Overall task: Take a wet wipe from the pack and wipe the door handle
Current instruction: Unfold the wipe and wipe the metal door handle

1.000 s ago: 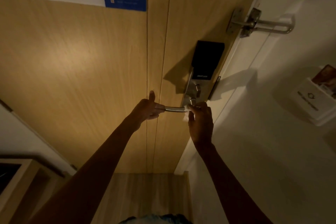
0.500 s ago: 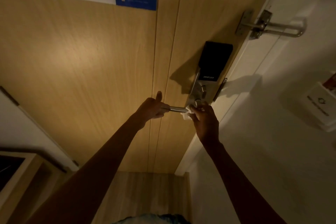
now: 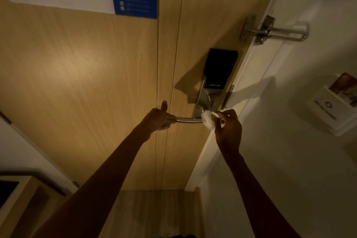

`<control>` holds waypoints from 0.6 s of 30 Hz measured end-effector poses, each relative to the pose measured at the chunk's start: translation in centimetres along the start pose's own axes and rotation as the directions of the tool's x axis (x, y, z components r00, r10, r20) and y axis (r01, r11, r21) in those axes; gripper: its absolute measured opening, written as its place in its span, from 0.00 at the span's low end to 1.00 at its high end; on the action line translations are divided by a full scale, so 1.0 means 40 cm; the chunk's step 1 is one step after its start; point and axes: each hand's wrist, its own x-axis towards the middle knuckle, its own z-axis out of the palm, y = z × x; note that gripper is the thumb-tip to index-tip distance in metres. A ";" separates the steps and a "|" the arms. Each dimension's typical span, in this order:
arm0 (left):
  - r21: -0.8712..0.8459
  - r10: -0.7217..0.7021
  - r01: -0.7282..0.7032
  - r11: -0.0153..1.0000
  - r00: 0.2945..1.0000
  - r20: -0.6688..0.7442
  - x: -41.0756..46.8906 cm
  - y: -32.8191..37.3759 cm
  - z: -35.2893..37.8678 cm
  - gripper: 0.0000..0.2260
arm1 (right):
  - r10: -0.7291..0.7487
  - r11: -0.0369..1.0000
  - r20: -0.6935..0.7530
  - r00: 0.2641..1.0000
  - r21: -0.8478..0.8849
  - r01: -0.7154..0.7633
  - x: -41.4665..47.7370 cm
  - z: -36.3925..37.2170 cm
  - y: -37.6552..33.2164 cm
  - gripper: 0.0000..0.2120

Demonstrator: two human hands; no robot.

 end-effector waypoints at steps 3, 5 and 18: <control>-0.010 -0.010 0.010 1.000 1.000 -0.001 -0.003 0.003 0.005 0.31 | 0.069 0.997 -0.096 0.993 0.053 -0.064 -0.001 -0.004 -0.011 0.10; -0.023 -0.023 0.023 0.999 1.000 -0.008 -0.007 0.005 0.008 0.31 | 0.046 0.998 -0.095 0.994 0.045 -0.042 -0.001 0.006 -0.023 0.09; -0.015 -0.043 0.043 0.999 0.999 0.013 -0.011 0.006 0.004 0.31 | -0.113 0.992 0.231 0.966 -0.030 0.124 -0.029 0.100 -0.052 0.12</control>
